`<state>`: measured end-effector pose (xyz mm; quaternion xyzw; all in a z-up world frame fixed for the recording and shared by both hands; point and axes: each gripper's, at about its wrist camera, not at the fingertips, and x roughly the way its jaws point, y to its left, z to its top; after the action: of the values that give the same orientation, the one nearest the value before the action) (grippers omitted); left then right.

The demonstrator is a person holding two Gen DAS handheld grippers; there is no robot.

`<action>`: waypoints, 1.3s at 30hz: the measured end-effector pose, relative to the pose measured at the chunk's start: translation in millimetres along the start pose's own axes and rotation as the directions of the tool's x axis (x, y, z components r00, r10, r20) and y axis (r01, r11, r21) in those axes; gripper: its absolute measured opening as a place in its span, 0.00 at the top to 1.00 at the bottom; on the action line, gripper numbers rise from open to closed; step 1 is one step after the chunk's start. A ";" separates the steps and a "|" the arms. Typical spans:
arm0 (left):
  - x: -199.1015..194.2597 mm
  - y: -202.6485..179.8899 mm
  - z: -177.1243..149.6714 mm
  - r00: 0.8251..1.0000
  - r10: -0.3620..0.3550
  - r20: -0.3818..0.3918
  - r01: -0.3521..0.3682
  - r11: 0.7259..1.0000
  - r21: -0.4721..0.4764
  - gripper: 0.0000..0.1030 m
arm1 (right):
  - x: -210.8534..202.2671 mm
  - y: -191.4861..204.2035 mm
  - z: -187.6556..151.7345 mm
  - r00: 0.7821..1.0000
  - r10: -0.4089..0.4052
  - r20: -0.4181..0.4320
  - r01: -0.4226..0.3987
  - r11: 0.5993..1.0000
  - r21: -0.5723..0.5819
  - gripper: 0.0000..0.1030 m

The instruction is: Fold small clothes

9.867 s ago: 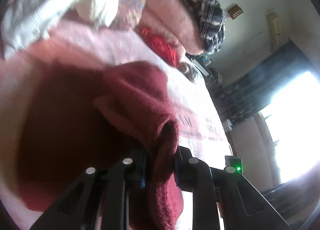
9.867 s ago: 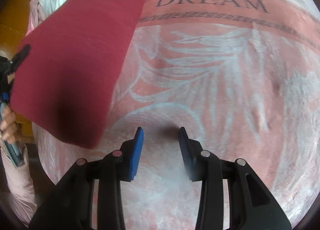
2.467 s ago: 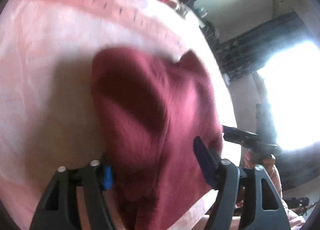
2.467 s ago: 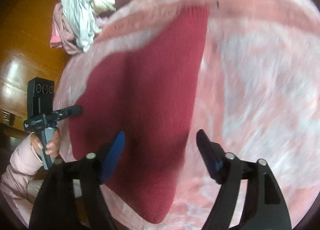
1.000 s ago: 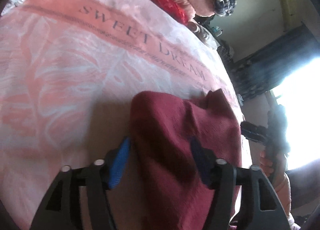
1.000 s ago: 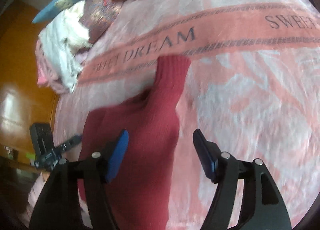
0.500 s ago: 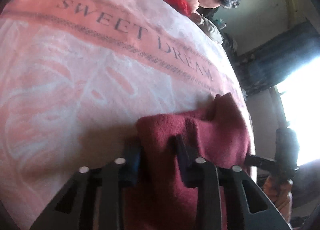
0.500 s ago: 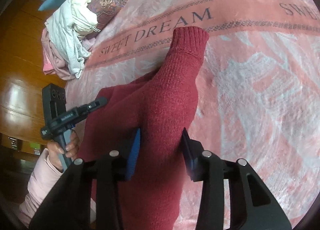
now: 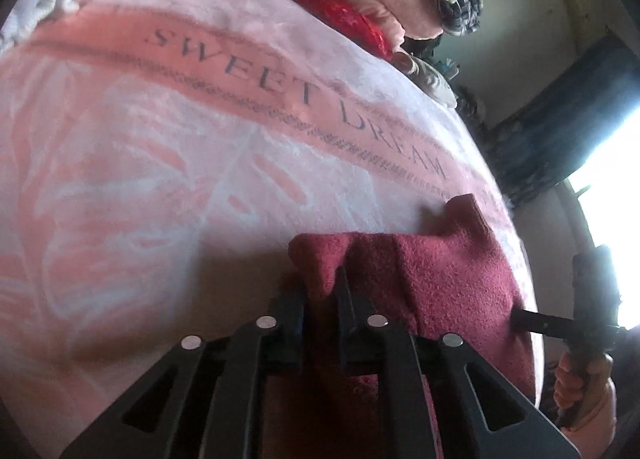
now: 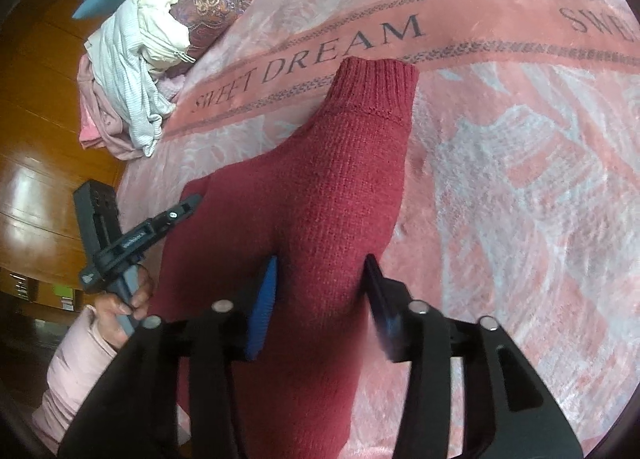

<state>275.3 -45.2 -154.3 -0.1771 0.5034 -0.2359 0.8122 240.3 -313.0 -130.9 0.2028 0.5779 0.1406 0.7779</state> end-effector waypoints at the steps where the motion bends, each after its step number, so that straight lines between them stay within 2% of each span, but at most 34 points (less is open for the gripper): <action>1: -3.0 -1.3 1.3 1.000 0.012 -0.011 -0.012 1.000 -0.004 0.71 | -2.4 -0.4 -0.7 1.000 -0.004 0.003 0.004 1.000 0.005 0.46; 2: -7.4 -1.1 1.4 0.999 0.031 -0.017 -0.031 0.999 -0.017 0.59 | -7.6 -1.2 -3.2 1.000 0.009 0.006 -0.009 1.000 0.020 0.46; 5: -31.3 4.5 -5.8 0.999 0.045 -0.016 -0.046 0.995 -0.083 0.54 | -19.9 2.1 -16.3 1.000 -0.007 -0.015 0.007 1.000 0.015 0.45; 7: -49.3 5.7 -22.6 0.997 0.062 -0.052 -0.067 0.992 -0.110 0.53 | -30.3 4.8 -34.1 1.000 -0.005 -0.028 0.005 1.000 -0.001 0.42; 8: -58.3 5.2 -33.2 0.997 0.048 -0.058 -0.054 0.992 -0.117 0.50 | -34.3 4.5 -41.7 0.999 -0.007 -0.034 0.007 1.000 -0.005 0.42; 14: -83.0 -21.7 -92.9 0.993 0.040 -0.111 -0.046 0.998 -0.045 0.37 | -36.5 3.3 -94.8 0.992 -0.061 -0.114 0.059 0.998 -0.020 0.39; 17: -81.1 -36.8 -114.7 0.987 0.082 -0.137 -0.081 0.997 0.017 0.35 | -28.5 0.3 -117.3 0.986 -0.058 -0.158 0.057 0.998 -0.011 0.40; 18: -78.0 -40.0 -123.4 0.984 0.104 -0.143 -0.100 0.994 0.038 0.36 | -25.2 -1.4 -126.2 0.985 -0.045 -0.167 0.046 0.999 0.000 0.45; 19: -76.2 -40.6 -128.2 0.982 0.118 -0.146 -0.113 0.992 0.048 0.40 | -21.1 -3.4 -134.4 0.983 -0.033 -0.180 0.035 0.999 0.010 0.57; 20: -71.7 -40.3 -133.2 0.978 0.136 -0.159 -0.128 0.990 0.061 0.45 | -17.9 -5.1 -139.4 0.981 -0.022 -0.190 0.026 1.000 0.016 0.64; 21: -66.1 -38.6 -138.0 0.973 0.149 -0.177 -0.139 0.988 0.071 0.47 | -13.5 -8.8 -146.3 0.982 -0.004 -0.190 0.010 0.999 0.033 0.72; 23: -57.7 -32.9 -146.5 0.970 0.159 -0.184 -0.148 0.986 0.072 0.47 | -5.0 -13.3 -154.7 0.983 -0.028 -0.180 0.032 0.999 0.019 0.75; 26: -49.5 -30.8 -153.2 0.970 0.177 -0.165 -0.162 0.982 0.101 0.46 | 1.0 -18.5 -157.1 0.985 -0.014 -0.170 0.020 0.999 0.030 0.76; 29: -54.4 -35.3 -152.3 0.967 0.196 -0.165 -0.182 0.979 0.096 0.47 | -6.6 -17.3 -155.4 0.986 -0.005 -0.164 0.011 0.999 0.031 0.69; 30: -57.9 -36.7 -151.8 0.966 0.198 -0.165 -0.186 0.979 0.087 0.47 | -14.3 -14.3 -155.5 0.988 -0.022 -0.156 0.027 0.999 0.026 0.60; 31: -65.0 -39.2 -151.2 0.965 0.203 -0.164 -0.195 0.979 0.067 0.47 | -24.6 -8.9 -156.4 0.989 -0.045 -0.141 0.047 0.999 0.007 0.54; 33: -83.6 -47.3 -152.1 0.965 0.217 -0.150 -0.216 0.976 0.027 0.41 | -55.0 10.6 -159.6 0.991 -0.100 -0.084 0.091 0.991 -0.095 0.53; 35: -106.2 -59.4 -155.5 0.968 0.225 -0.109 -0.225 0.974 0.017 0.23 | -76.8 23.0 -162.0 0.988 -0.152 -0.042 0.145 0.980 -0.135 0.41; 37: -133.3 -77.3 -159.1 0.965 0.258 -0.045 -0.257 0.966 0.025 0.10 | -100.4 36.7 -168.2 0.982 -0.191 -0.012 0.187 0.970 -0.153 0.29; 39: -157.9 -97.8 -163.2 0.969 0.247 -0.005 -0.247 0.968 0.036 0.04 | -116.4 50.4 -177.0 0.970 -0.244 0.005 0.242 0.958 -0.153 0.24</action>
<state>47.9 -45.6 -57.2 -0.0976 0.5212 -0.1425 0.8358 37.8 -294.4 -53.0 0.0693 0.5916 0.0893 0.7983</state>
